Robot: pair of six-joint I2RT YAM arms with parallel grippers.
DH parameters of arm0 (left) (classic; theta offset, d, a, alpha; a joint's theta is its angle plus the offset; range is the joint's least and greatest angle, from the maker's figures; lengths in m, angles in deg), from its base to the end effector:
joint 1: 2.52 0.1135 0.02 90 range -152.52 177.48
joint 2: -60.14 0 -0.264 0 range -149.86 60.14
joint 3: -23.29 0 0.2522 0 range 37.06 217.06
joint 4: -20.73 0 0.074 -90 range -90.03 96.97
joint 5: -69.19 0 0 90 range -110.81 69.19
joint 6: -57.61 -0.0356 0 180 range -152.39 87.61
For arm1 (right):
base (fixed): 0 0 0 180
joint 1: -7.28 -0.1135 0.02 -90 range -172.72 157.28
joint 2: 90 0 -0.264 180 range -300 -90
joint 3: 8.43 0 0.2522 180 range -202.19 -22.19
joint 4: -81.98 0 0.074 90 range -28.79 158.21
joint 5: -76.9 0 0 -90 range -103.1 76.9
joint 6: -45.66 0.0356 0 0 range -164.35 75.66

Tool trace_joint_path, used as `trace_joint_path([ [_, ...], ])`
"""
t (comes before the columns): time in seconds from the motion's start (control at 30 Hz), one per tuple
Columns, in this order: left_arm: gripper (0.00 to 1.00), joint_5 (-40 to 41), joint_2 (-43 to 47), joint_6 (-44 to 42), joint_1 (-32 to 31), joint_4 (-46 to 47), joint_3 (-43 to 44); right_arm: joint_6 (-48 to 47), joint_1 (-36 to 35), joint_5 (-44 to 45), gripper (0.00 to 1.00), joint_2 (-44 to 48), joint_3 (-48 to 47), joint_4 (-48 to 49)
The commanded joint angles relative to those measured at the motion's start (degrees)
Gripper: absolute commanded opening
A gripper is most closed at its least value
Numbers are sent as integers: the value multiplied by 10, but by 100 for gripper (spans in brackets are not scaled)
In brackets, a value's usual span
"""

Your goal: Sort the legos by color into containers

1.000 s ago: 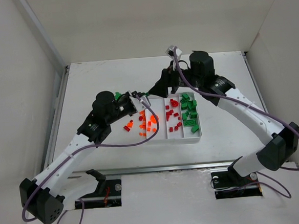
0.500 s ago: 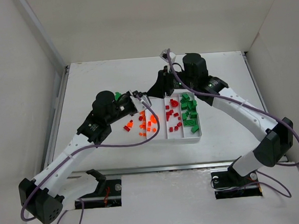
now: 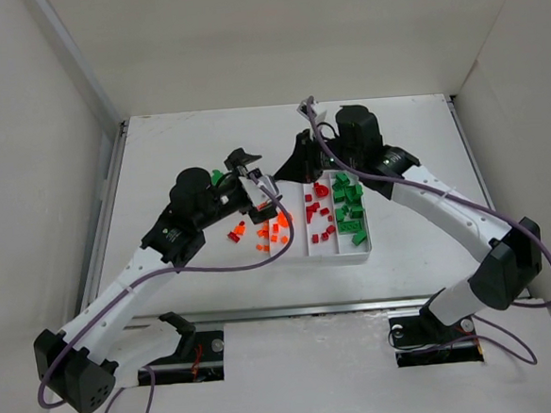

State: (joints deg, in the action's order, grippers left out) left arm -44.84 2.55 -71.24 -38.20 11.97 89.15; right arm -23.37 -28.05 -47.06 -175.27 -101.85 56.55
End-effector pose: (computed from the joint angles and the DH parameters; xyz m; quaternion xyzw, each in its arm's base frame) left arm 0.1821 -0.1486 0.3717 0.5372 0.4640 -0.1287 0.6925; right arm 0.2714 0.2167 0.3816 -0.2680 0.7425 0.4749 0.3890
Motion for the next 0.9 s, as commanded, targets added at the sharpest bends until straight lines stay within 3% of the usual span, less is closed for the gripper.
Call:
trace_joint_path([
  [0.0,100,-1,19,29,-4,21,-10,-13,15,83,0,31,20,-25],
  [0.17,100,120,41,111,-4,21,-66,-43,78,229,0,54,81,-123],
  [0.3,100,234,63,189,-4,8,-131,-78,126,294,0,35,119,-174],
  [0.53,100,239,94,176,19,-6,-189,-102,136,347,0,-37,119,-207],
  [0.67,95,255,99,145,19,9,-219,-115,136,340,25,-82,79,-229],
  [0.7,94,260,99,137,19,17,-219,-115,136,340,47,-89,72,-242],
  [0.73,89,261,99,137,19,17,-226,-121,136,340,54,-95,59,-247],
  [0.83,80,248,99,125,19,23,-231,-127,136,347,62,-103,46,-261],
  [0.87,70,248,94,125,19,23,-237,-132,136,347,62,-103,36,-267],
])
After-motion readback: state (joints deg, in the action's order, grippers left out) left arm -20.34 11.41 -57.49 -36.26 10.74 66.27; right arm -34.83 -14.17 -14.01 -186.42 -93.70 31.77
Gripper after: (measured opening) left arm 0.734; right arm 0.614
